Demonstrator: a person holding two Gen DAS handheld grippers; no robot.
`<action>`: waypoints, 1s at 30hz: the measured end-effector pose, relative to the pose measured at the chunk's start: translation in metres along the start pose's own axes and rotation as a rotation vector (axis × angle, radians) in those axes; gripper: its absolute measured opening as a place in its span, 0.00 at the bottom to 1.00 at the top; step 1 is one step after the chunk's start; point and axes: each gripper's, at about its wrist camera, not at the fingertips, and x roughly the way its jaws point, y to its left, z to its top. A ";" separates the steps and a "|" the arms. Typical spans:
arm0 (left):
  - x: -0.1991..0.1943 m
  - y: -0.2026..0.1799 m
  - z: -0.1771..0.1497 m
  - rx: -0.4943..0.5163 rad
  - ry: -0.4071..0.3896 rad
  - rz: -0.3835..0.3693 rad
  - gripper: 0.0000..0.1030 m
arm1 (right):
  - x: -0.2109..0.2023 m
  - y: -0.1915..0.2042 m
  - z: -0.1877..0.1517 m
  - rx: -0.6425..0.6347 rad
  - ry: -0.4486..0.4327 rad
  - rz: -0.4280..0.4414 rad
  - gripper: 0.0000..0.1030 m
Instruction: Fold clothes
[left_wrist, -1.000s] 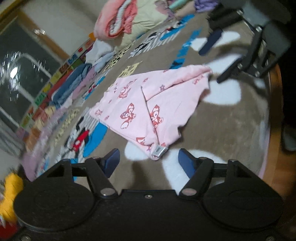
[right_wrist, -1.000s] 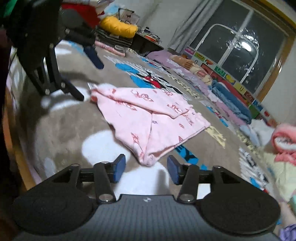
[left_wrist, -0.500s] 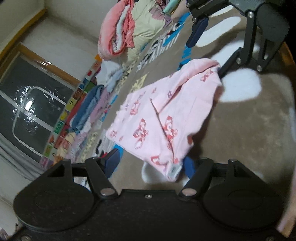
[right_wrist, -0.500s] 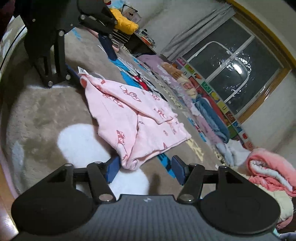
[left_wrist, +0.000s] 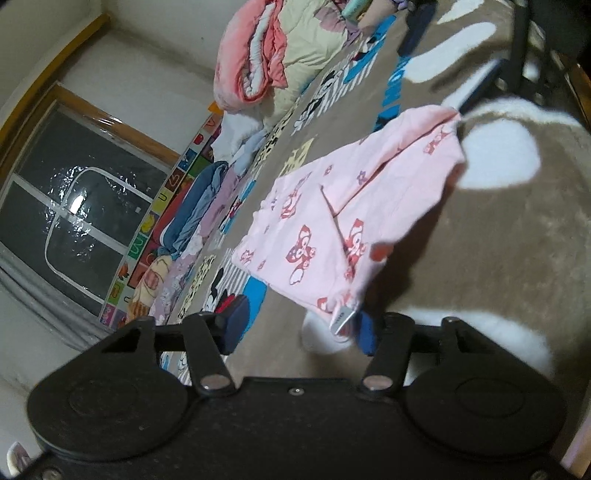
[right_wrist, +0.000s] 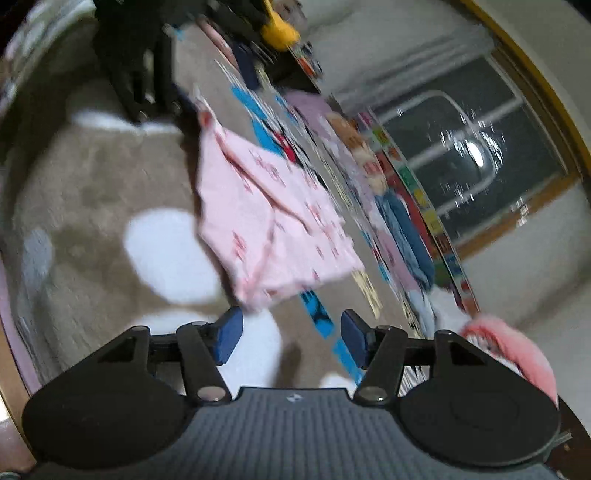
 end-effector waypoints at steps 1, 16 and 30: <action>0.000 0.000 0.001 -0.001 -0.002 -0.002 0.55 | 0.002 0.000 -0.001 -0.001 0.005 -0.003 0.59; -0.005 -0.002 0.002 -0.002 -0.018 -0.017 0.54 | -0.001 0.030 0.017 -0.290 -0.142 -0.009 0.53; -0.011 0.001 0.002 -0.028 -0.033 -0.037 0.08 | 0.000 0.014 0.013 -0.205 -0.153 0.127 0.20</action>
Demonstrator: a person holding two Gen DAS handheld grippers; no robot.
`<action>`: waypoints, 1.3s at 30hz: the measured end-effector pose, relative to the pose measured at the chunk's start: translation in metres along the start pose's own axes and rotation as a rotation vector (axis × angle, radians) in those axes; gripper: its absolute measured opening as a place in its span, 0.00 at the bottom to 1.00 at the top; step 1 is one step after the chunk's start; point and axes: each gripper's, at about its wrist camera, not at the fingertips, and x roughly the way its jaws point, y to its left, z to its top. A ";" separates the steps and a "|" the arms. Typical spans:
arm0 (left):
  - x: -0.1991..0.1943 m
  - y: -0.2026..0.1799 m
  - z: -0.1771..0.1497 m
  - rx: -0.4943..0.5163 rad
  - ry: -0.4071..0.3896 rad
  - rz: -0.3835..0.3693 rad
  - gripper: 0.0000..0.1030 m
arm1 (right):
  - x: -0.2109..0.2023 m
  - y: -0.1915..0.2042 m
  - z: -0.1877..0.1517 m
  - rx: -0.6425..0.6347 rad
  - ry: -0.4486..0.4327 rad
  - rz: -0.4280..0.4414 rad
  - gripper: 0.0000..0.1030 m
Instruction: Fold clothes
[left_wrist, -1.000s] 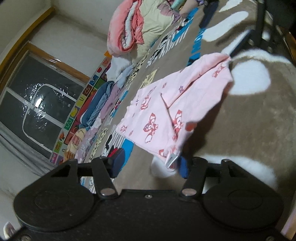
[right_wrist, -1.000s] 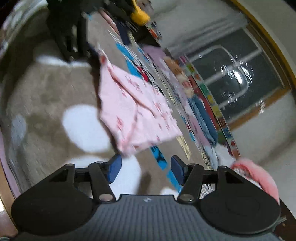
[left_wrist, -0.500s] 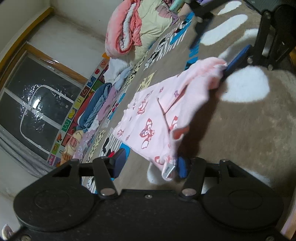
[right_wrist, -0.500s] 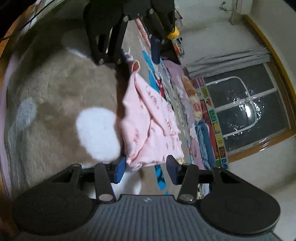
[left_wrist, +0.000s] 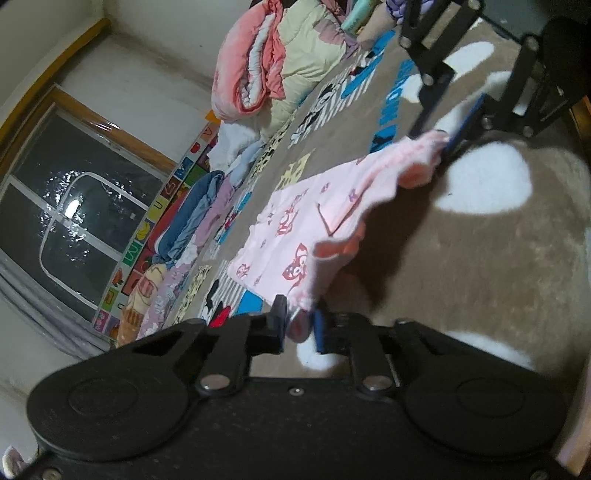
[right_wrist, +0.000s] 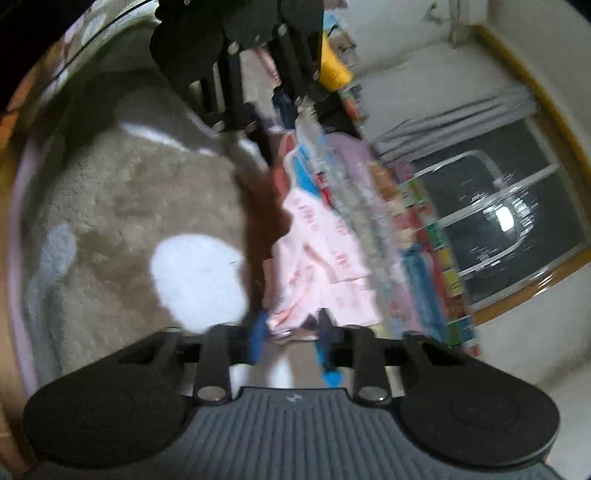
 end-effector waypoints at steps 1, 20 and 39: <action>0.000 -0.001 0.000 0.004 0.002 -0.004 0.07 | 0.000 -0.001 0.000 0.005 -0.002 0.018 0.19; -0.020 0.001 0.005 0.093 0.034 -0.081 0.09 | -0.036 -0.034 -0.016 0.197 -0.044 0.076 0.04; -0.010 -0.004 -0.007 0.071 0.033 -0.067 0.06 | 0.002 -0.012 -0.007 0.008 -0.025 0.056 0.21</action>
